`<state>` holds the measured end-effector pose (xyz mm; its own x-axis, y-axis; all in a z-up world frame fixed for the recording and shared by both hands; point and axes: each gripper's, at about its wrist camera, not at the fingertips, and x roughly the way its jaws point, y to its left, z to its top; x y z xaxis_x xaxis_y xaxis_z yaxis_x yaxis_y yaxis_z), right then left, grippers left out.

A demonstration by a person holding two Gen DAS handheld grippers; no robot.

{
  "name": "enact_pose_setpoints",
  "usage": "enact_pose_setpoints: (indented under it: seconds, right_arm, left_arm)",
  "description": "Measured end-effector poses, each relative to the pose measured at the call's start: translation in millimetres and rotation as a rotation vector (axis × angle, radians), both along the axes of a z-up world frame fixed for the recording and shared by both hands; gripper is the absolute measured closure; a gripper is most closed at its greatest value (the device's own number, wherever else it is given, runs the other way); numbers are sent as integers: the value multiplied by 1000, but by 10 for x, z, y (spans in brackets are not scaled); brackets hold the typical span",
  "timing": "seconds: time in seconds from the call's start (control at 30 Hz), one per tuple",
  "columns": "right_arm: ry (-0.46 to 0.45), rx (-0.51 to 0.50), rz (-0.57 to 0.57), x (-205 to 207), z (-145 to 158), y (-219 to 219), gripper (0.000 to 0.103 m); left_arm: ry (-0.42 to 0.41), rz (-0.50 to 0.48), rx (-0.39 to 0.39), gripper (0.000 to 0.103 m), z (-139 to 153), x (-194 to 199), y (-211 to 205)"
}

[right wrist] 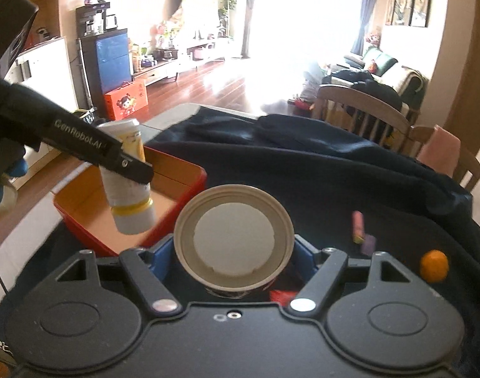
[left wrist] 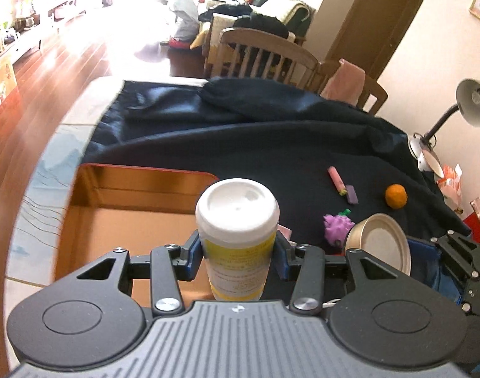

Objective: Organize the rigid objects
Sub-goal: 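Carry the bottle in the left tool while the right tool carries the tape roll into the tin box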

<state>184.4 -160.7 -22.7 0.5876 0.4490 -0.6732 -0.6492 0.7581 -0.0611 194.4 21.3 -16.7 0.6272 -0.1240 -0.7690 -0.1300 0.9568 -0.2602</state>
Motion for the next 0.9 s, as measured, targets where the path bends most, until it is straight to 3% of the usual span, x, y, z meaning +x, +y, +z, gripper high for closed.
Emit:
enact_pose_setpoints:
  seconds: [0.23,0.37,0.53,0.9]
  right_arm:
    - [0,-3,27,-22,-49,528,27]
    - [-3,-22,40,-3,-132,852,27]
    - [16,-75,81,19,-353,1187,27]
    - [39,-148,94,73,-671,1515,28]
  left_arm:
    - [-5,35,34,58,33,-45,553]
    - [37,31,69,58,-89,20,778]
    - [101,-9,137,58,-294,140,921]
    - [180,-60,152,58,-651,407,1028]
